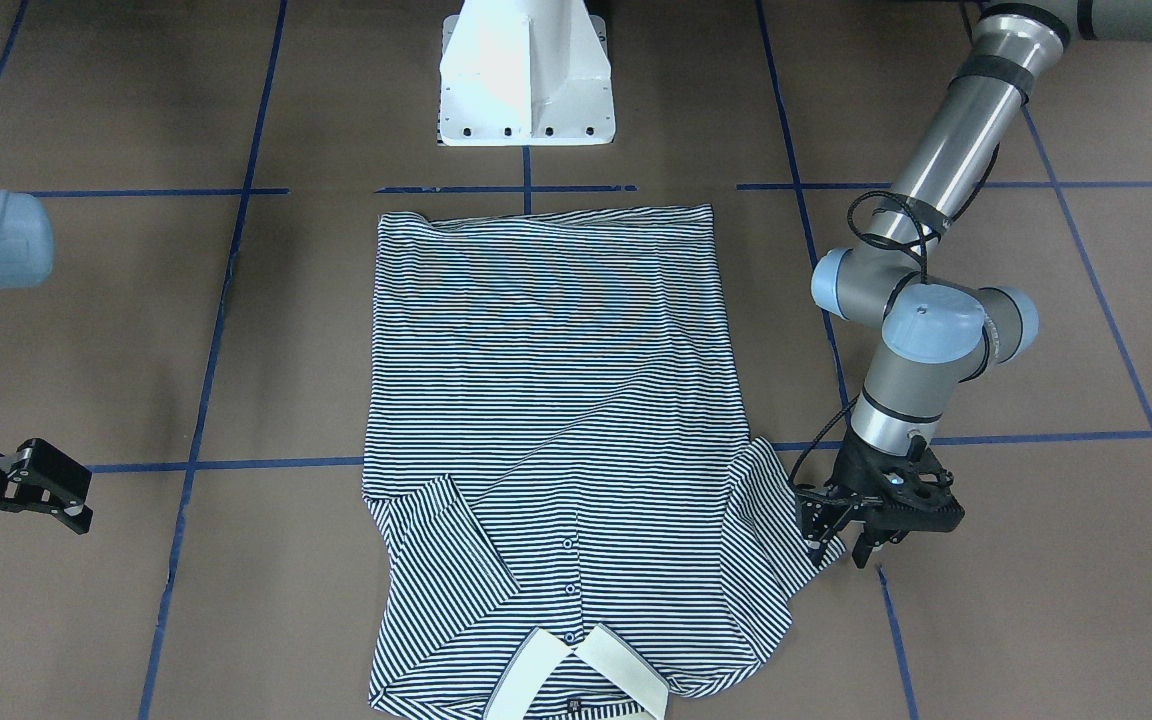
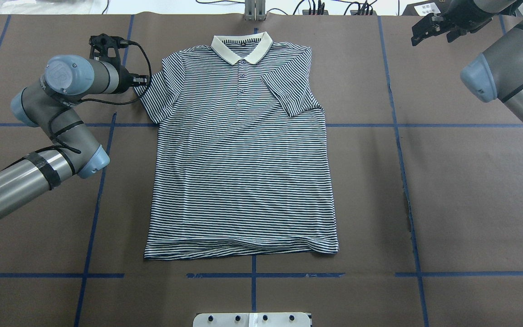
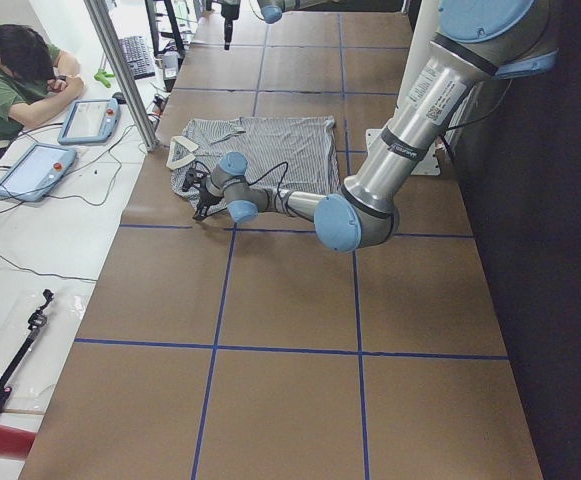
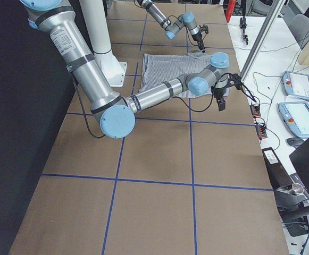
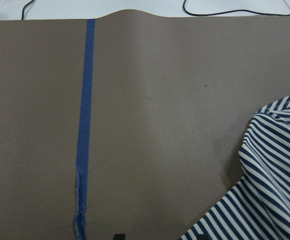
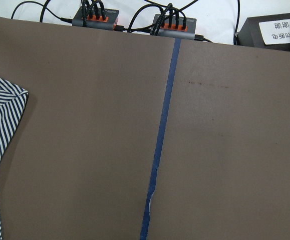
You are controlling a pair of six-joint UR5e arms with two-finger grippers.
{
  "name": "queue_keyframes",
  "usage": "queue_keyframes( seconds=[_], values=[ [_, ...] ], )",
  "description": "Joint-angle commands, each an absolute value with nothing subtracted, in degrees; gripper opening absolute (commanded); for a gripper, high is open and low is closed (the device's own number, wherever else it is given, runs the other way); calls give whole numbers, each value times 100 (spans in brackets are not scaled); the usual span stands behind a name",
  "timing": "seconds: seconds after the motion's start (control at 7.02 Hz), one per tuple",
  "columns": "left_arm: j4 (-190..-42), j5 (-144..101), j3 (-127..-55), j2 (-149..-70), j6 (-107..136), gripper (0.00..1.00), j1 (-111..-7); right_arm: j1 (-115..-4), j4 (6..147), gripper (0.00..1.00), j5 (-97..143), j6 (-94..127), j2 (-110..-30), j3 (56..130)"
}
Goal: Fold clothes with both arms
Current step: 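Move the left gripper to the short sleeve nearest it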
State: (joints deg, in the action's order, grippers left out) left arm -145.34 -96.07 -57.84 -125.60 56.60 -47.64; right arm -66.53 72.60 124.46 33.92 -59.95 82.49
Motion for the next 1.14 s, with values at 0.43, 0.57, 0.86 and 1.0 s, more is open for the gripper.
queue_keyframes(
  seconds=[0.43, 0.57, 0.86, 1.0],
  values=[
    [-14538, -9685, -6185, -12454, 5581, 0, -4737, -6653, 7260, 100, 12445, 3401, -6003, 8270],
    [-14363, -9764, -6440, -12437, 5581, 0, -4746, -6653, 7260, 100, 12437, 3401, -6012, 8314],
    [-12833, -9967, -7596, -12497, 5598, 0, -4737, -6653, 7260, 100, 12428, 3419, -6012, 8341],
    [-11997, -9958, -7985, -12698, 5686, 0, -4711, -6653, 7260, 100, 12428, 3454, -6012, 8341]
  ],
)
